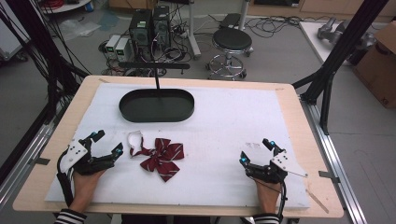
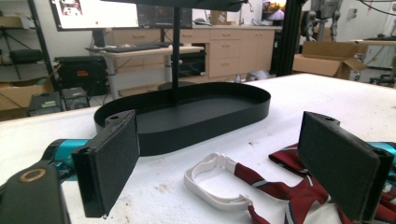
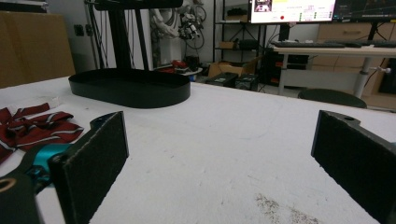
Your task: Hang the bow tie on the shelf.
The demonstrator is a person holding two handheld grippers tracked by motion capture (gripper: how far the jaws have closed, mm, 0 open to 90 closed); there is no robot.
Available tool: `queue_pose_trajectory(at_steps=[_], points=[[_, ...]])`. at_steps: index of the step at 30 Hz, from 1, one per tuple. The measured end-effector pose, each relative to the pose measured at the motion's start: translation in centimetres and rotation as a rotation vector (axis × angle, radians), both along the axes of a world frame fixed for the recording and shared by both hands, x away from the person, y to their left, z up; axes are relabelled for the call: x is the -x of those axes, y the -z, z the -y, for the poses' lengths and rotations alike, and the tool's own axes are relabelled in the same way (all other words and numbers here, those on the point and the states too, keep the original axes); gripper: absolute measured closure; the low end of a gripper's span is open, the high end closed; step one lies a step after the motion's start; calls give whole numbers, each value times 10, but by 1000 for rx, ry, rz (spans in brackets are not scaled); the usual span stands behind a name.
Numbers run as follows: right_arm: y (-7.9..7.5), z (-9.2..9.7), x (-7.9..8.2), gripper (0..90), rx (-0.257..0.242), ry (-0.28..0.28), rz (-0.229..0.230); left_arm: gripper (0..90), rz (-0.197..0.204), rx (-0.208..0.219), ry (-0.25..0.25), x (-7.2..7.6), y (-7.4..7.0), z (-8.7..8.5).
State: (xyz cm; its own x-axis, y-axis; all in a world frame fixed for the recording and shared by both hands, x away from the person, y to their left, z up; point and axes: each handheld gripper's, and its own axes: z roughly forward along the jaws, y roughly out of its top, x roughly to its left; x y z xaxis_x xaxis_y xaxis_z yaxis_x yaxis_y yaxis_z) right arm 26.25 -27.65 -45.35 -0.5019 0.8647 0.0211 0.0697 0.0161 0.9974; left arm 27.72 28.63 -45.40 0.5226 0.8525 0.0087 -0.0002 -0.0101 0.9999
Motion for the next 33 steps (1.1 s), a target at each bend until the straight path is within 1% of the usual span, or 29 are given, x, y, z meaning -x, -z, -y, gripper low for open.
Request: queue_pose_trajectory(at_steps=[3,7,13,23,26,29,31,32,33], points=[[0,0,0,29,-2,3,-1,135,-2,3,-1,0,0,0],[0,1,0,29,4,2,5,135,1,-3,-1,0,0,1],[0,0,0,29,-1,3,1,135,4,-12,-1,0,0,2],[0,0,0,29,-1,5,0,135,-13,-14,-8,-1,-1,2],[0,0,0,29,-3,6,-1,135,-18,-21,-11,-2,-2,2],[0,0,0,29,-2,5,-1,135,-28,-29,0,-3,-6,3],[0,0,0,29,-1,5,0,135,-26,-39,7,-4,-11,4],[0,0,0,29,2,4,5,135,-26,-47,11,-5,-13,5],[0,0,0,29,-1,6,0,135,-27,-57,14,-5,-16,6]])
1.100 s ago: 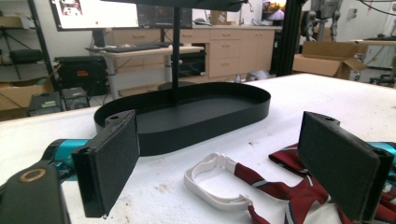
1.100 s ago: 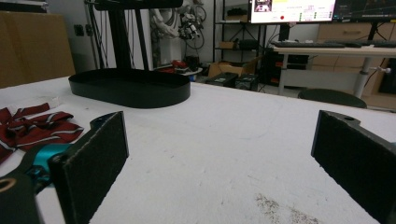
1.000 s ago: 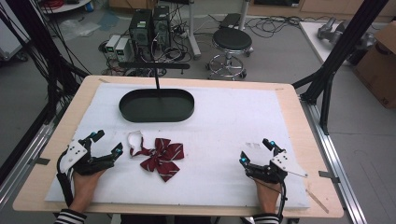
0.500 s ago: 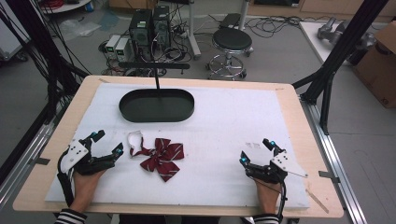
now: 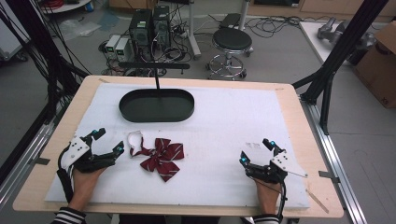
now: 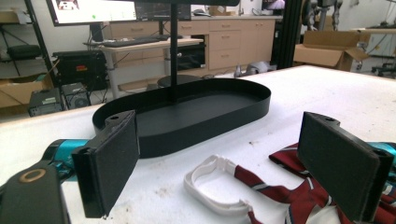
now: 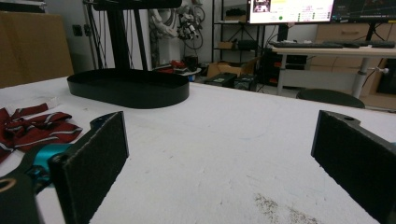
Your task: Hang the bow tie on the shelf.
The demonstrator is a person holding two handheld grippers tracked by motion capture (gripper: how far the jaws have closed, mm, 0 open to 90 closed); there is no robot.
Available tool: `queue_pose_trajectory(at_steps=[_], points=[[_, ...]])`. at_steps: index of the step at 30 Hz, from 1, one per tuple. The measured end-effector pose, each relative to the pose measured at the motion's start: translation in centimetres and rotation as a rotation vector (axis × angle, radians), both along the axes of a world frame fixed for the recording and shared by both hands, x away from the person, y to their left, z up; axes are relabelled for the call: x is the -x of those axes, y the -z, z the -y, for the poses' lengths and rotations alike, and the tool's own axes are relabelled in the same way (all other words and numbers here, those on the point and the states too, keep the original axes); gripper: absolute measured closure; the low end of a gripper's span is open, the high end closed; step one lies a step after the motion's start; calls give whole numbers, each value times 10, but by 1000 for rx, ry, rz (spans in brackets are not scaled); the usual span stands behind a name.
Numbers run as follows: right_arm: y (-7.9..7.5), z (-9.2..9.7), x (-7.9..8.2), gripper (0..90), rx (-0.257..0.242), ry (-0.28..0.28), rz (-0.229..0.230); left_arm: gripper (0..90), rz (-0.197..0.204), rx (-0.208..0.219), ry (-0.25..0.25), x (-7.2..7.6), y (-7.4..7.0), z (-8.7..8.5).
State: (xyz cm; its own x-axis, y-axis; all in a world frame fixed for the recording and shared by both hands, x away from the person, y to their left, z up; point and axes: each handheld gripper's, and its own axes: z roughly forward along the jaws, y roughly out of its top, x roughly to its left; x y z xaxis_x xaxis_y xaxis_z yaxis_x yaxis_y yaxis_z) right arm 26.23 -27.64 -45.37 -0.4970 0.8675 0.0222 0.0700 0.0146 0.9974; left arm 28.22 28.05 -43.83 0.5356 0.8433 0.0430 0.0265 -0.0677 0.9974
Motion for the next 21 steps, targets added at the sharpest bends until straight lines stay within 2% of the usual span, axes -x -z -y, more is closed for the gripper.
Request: queue_pose_trajectory(at_steps=[4,13,17,21], points=[[0,0,0,29,4,0,4,135,-15,-35,-2,-4,-12,1],[0,0,0,29,3,-3,0,136,-112,-150,17,-22,-39,0],[0,0,0,29,4,-3,4,138,-163,-182,25,-31,-46,1],[0,0,0,29,0,-3,2,143,-200,-240,27,-40,-52,2]])
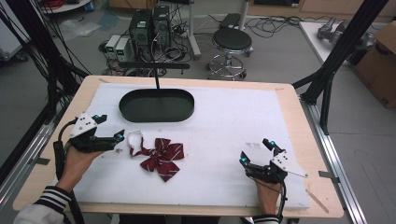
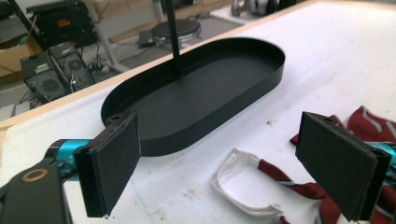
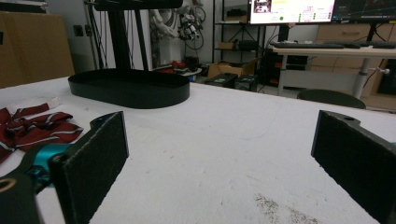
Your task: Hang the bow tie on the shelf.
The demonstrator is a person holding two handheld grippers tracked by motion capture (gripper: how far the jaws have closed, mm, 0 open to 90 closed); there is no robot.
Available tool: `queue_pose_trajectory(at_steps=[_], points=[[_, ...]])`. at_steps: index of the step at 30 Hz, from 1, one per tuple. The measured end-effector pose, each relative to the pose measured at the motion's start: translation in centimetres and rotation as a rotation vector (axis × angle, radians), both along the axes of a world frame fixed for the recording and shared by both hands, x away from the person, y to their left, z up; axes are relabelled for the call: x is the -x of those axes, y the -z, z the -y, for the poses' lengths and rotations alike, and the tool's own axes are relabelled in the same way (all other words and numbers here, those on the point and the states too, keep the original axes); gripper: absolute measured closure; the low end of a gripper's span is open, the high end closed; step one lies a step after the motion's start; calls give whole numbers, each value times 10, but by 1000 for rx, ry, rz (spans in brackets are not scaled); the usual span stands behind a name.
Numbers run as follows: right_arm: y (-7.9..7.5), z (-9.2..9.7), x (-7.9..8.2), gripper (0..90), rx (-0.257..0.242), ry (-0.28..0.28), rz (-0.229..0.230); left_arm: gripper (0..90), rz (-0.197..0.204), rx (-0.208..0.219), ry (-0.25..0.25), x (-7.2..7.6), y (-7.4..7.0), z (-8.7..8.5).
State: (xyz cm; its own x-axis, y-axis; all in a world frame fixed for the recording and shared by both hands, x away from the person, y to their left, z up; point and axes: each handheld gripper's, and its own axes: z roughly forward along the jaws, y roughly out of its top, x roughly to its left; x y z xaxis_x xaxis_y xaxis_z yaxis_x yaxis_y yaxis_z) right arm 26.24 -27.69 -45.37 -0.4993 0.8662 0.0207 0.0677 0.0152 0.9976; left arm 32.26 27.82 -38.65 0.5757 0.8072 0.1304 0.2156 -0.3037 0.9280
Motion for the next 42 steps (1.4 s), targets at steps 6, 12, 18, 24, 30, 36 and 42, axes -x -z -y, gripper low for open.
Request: queue_pose_trajectory(at_steps=[6,12,18,24,30,36,42], points=[[0,0,0,29,-6,-2,-2,186,-65,-64,10,-12,-7,4],[0,1,0,29,-9,-2,1,190,-146,-108,4,-27,-4,11],[0,1,0,29,-18,-3,-2,225,-229,-144,7,-44,-3,21],[0,1,0,29,-20,-2,-5,260,-304,-189,25,-55,-1,29],[0,1,0,29,-22,-1,-5,261,-378,-259,19,-63,5,31],[0,1,0,29,-20,-1,-3,318,-438,-283,13,-67,8,32],[0,1,1,29,-17,-2,4,376,-482,-304,12,-70,12,34]])
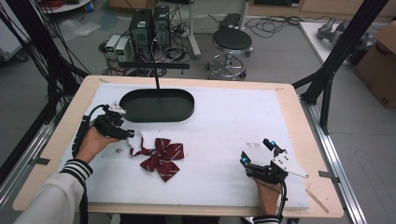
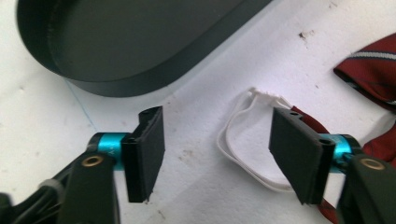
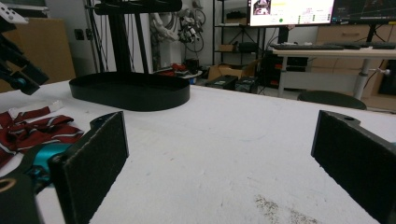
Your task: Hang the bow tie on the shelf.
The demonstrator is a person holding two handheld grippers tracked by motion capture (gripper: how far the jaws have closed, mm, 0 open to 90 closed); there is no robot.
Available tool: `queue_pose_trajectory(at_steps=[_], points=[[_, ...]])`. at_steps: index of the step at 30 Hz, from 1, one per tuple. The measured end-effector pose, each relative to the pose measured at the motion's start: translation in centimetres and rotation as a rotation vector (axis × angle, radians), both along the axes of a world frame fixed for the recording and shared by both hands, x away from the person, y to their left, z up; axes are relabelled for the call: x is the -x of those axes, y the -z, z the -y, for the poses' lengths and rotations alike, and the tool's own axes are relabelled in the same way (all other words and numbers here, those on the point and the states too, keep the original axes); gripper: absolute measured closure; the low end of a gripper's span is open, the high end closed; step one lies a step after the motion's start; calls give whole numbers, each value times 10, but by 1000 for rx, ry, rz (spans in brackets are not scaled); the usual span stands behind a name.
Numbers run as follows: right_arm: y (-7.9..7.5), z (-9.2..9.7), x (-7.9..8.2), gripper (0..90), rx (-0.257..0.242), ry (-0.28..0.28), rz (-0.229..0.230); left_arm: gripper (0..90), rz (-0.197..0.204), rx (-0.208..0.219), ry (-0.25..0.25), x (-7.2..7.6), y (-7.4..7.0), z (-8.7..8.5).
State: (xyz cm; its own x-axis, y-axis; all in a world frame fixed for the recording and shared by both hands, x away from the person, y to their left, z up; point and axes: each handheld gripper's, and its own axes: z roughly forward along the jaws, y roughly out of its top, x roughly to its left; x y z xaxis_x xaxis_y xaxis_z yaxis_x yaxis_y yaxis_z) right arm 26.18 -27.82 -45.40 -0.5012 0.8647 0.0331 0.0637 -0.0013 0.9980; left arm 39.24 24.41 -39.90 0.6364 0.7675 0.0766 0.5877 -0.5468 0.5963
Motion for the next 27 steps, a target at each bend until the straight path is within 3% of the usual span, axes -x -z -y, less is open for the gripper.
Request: queue_pose_trajectory(at_steps=[6,22,27], points=[[0,0,0,29,-4,1,-4,433,-57,-15,-27,-3,4,2],[0,1,0,29,1,2,7,569,-165,-41,-83,-9,11,11],[0,1,0,29,0,2,5,653,-184,-50,-80,-11,11,14]])
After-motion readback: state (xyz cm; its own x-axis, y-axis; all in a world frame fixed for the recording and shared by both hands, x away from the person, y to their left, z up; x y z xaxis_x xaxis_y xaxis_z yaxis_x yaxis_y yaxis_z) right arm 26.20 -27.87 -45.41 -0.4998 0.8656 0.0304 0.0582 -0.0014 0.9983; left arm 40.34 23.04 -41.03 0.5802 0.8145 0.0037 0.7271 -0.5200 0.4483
